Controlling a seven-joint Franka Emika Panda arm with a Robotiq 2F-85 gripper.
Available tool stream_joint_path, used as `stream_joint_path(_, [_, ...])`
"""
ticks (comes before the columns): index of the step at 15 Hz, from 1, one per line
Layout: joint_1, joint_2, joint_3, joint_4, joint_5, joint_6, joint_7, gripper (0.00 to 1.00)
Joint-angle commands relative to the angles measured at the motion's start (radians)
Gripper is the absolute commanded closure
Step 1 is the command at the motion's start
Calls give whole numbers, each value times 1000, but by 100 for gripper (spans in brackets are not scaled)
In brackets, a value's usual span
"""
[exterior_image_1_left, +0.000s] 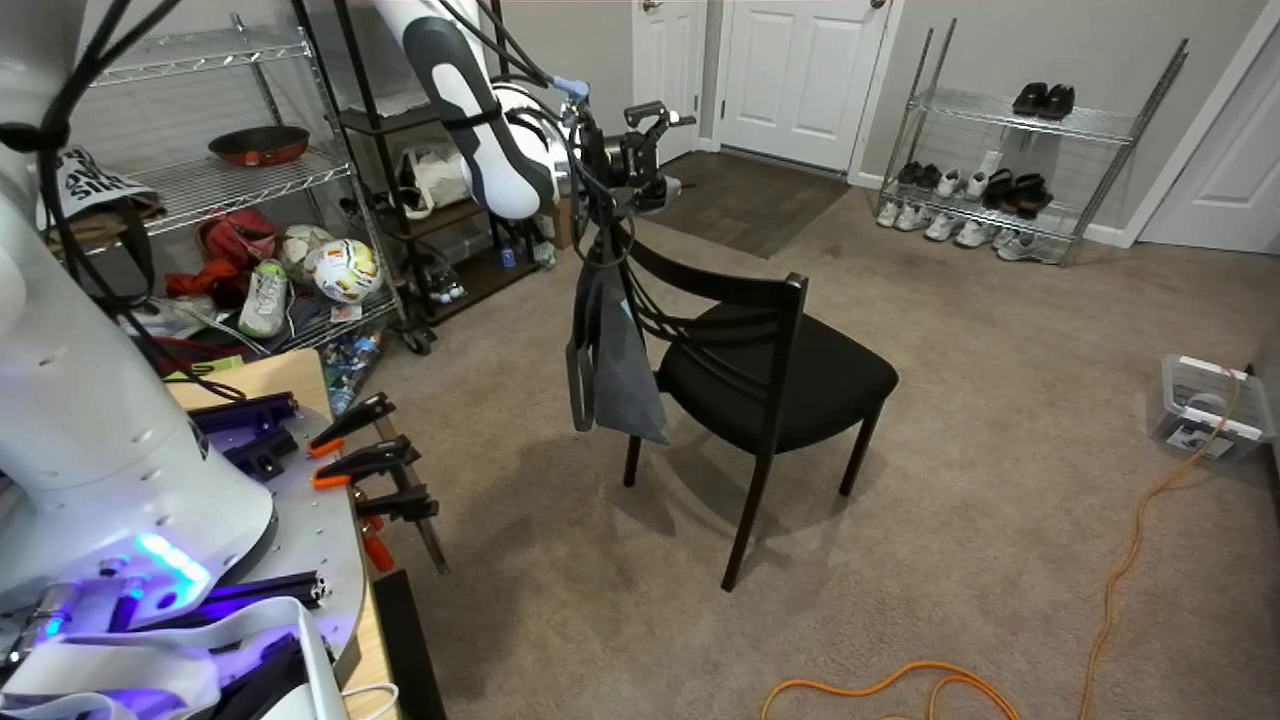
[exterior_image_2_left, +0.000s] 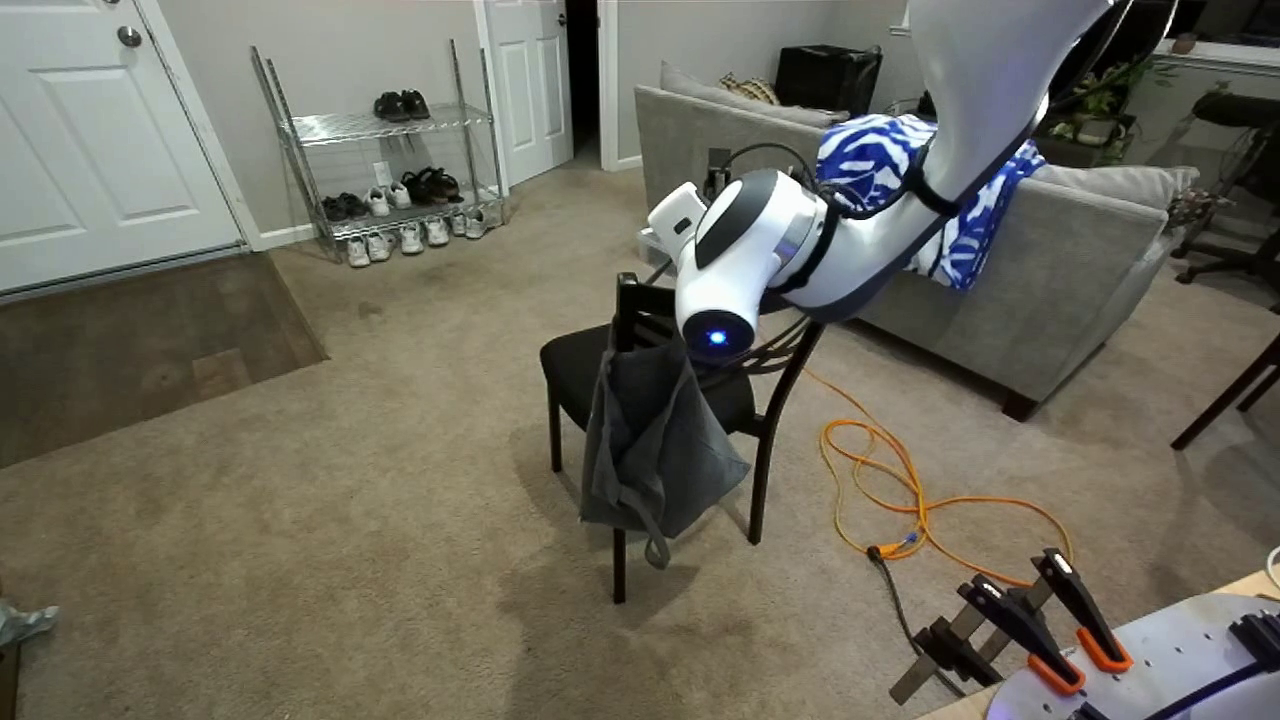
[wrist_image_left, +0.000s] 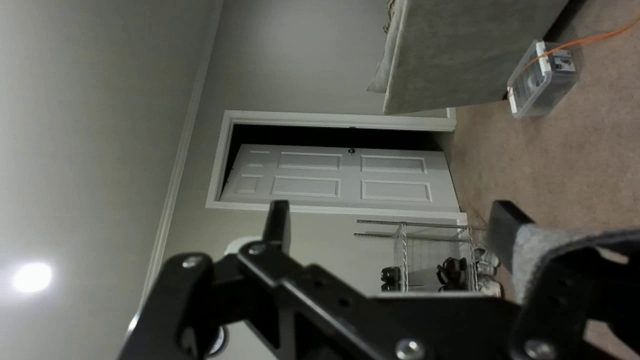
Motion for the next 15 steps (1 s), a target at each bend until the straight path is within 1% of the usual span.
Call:
stream_joint_path(1, [-58,-112,18,-100,56,123,116,0])
stream_joint_path(4, [-102,-156,14,-113,90,314,185,0])
stream_joint_path(7, [-139,-182,6,-103,90,509,248,0])
stream_joint_path(12, [-192,-192,-4,-75,79,780,333,0])
stream_joint_path(15, [-235,-182,-8,-45,77,943,380,0])
